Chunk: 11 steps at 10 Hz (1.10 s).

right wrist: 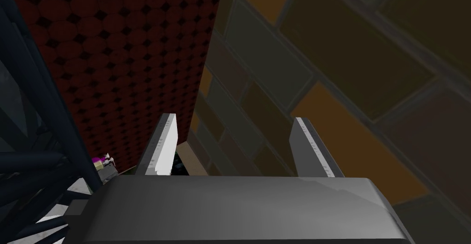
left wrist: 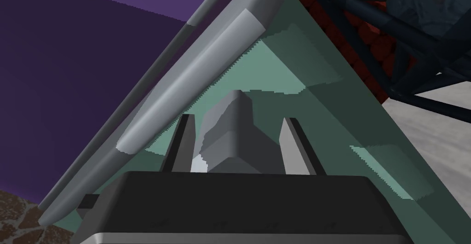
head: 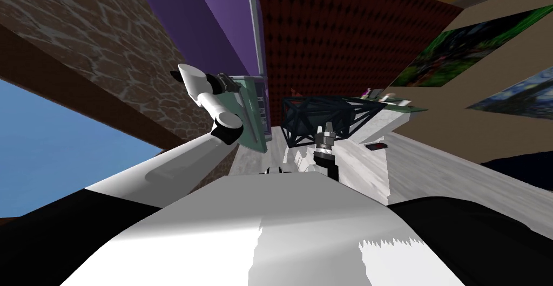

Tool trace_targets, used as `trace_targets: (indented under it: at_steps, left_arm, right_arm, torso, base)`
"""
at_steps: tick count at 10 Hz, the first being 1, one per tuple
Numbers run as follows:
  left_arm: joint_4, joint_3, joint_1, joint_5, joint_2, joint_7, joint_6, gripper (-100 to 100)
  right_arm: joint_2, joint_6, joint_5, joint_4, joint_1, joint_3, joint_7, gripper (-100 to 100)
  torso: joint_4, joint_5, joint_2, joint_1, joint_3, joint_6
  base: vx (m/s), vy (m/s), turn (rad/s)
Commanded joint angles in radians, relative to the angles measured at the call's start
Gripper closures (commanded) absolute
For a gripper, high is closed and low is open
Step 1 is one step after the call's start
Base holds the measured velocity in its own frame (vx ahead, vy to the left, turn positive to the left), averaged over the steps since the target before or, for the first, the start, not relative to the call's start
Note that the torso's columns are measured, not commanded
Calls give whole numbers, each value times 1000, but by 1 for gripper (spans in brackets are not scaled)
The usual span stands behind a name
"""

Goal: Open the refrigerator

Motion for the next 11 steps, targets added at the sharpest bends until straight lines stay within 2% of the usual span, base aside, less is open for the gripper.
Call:
trace_targets:
  at_steps: [1, 2, 4, 5, 6, 7, 8, 9, 10, 11]
  left_arm:
    - [-10, 27, -14, 28, -13, -31, 61, 100]
    - [-10, 27, -14, 28, -13, -31, 61, 100]
    - [-17, 49, -29, 56, -30, -61, 118, 100]
    - [-17, 49, -29, 56, -30, -61, 118, 100]
    - [-20, 60, -37, 70, -38, -76, 147, 100]
    - [-23, 52, -35, 64, -42, -66, 137, 100]
    - [-71, 2, -5, 116, 4, -18, 94, 100]
    - [-53, -23, -5, 150, 4, -3, 77, 100]
    - [-53, -53, -5, 164, 4, 21, 77, 100]
    - [-54, -82, -5, 164, 4, 41, 77, 100]
  right_arm:
    - [0, 0, 0, 0, 0, 0, 0, 0]
    - [0, 0, 0, 0, 0, 0, 0, 0]
    - [0, 0, 0, 0, 0, 0, 0, 0]
    - [0, 0, 0, 0, 0, 0, 0, 0]
    - [0, 0, 0, 0, 0, 0, 0, 0]
    - [0, 0, 0, 0, 0, 0, 0, 0]
    - [0, 0, 0, 0, 0, 0, 0, 0]
    - [0, 0, 0, 0, 0, 0, 0, 0]
    - [0, 0, 0, 0, 0, 0, 0, 0]
    - [0, 0, 0, 0, 0, 0, 0, 0]
  torso:
    - [0, 0, 0, 1, -1, 0]
    - [0, 0, 3, 1, 1, 0]
    - [0, -1, 1, 0, 0, 1]
    - [0, 1, 5, 3, 3, 1]
    - [0, 0, 1, -1, 1, 1]
    - [0, -2, 0, -3, -1, 1]
    - [-1, -4, -4, -11, -3, 3]
    - [1, -1, -9, 3, -7, -5]
    - [3, 2, -12, 11, -11, -4]
    - [4, 1, -13, 8, -12, -4]
  base:
    - [-195, 235, -13]
    - [-147, 200, -11]
    - [-181, 269, -11]
    - [-144, 256, -25]
    - [-133, 239, 2]
    - [-80, 111, -18]
    - [-15, 174, 273]
    - [-1, 193, 123]
    - [-11, 88, -34]
    - [-10, 20, 6]
